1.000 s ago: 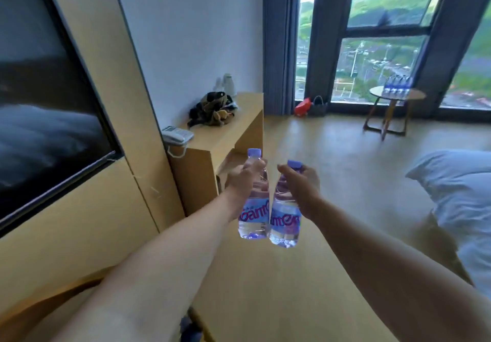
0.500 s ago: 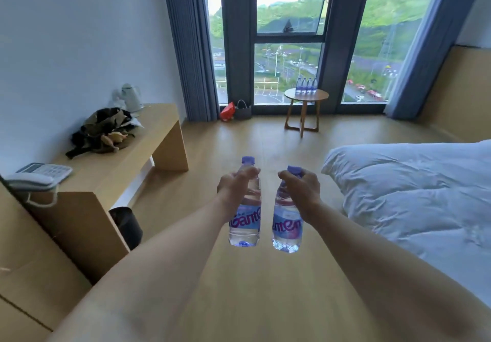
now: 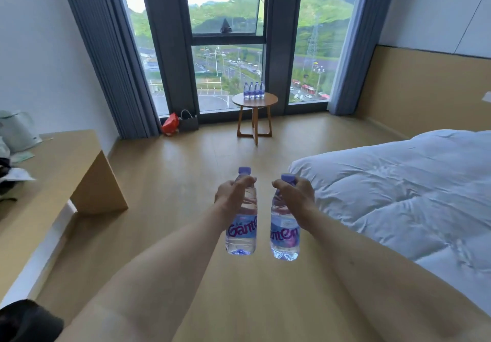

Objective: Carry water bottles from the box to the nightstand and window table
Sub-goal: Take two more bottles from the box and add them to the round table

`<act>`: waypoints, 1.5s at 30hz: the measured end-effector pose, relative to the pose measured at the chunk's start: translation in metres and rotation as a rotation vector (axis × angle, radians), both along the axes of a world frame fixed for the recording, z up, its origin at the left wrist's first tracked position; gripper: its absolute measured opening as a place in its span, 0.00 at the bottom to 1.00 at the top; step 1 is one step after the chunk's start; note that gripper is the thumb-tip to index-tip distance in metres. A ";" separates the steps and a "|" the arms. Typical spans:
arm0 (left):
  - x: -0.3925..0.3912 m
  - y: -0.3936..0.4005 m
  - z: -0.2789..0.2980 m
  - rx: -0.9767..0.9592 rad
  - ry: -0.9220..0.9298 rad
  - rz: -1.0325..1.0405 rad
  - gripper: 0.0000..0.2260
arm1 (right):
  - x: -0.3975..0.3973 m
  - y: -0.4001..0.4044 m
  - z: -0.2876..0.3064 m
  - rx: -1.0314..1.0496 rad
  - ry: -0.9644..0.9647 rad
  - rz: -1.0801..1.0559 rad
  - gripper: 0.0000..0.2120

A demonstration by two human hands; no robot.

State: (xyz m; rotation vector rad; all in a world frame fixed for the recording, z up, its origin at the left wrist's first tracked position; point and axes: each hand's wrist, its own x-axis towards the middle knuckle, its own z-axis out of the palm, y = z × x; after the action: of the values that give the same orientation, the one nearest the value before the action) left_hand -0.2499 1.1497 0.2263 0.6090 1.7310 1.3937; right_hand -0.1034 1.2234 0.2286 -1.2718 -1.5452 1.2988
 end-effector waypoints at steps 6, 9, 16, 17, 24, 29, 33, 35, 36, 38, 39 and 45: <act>-0.074 0.111 0.007 -0.004 -0.010 -0.030 0.21 | -0.067 0.099 0.007 -0.052 0.039 -0.058 0.11; -0.105 0.164 -0.002 -0.021 -0.014 -0.047 0.22 | -0.098 0.151 -0.001 -0.077 0.048 -0.077 0.13; -0.182 0.311 -0.036 -0.060 0.000 -0.030 0.25 | -0.180 0.306 -0.030 -0.080 0.041 -0.049 0.11; -0.194 0.333 -0.039 -0.067 -0.004 -0.015 0.23 | -0.192 0.331 -0.032 -0.086 0.041 -0.040 0.11; -0.271 0.483 -0.028 -0.091 -0.001 0.058 0.23 | -0.267 0.485 -0.026 -0.139 0.053 -0.001 0.08; -0.316 0.569 -0.025 -0.107 0.012 0.051 0.24 | -0.319 0.567 -0.026 -0.137 0.040 0.019 0.14; -0.357 0.641 -0.043 -0.113 0.013 0.020 0.24 | -0.362 0.634 -0.036 -0.137 0.017 0.011 0.14; -0.383 0.680 -0.053 -0.097 -0.004 0.002 0.25 | -0.386 0.670 -0.041 -0.125 0.004 0.000 0.13; -0.396 0.700 -0.057 -0.089 -0.007 -0.007 0.25 | -0.399 0.689 -0.043 -0.123 0.001 -0.001 0.13; -0.425 0.743 -0.063 -0.076 -0.004 -0.027 0.27 | -0.427 0.727 -0.047 -0.117 -0.017 -0.003 0.13; -0.440 0.765 -0.065 -0.069 0.000 -0.041 0.28 | -0.441 0.746 -0.047 -0.111 -0.028 -0.004 0.12; -0.528 0.894 -0.053 -0.055 0.021 -0.128 0.29 | -0.515 0.859 -0.034 -0.111 -0.070 -0.091 0.11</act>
State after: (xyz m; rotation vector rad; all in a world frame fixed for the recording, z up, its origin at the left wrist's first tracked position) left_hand -0.7783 2.0435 0.1731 0.6931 1.7100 1.2512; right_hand -0.6181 2.0819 0.1948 -1.4545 -1.4618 1.3096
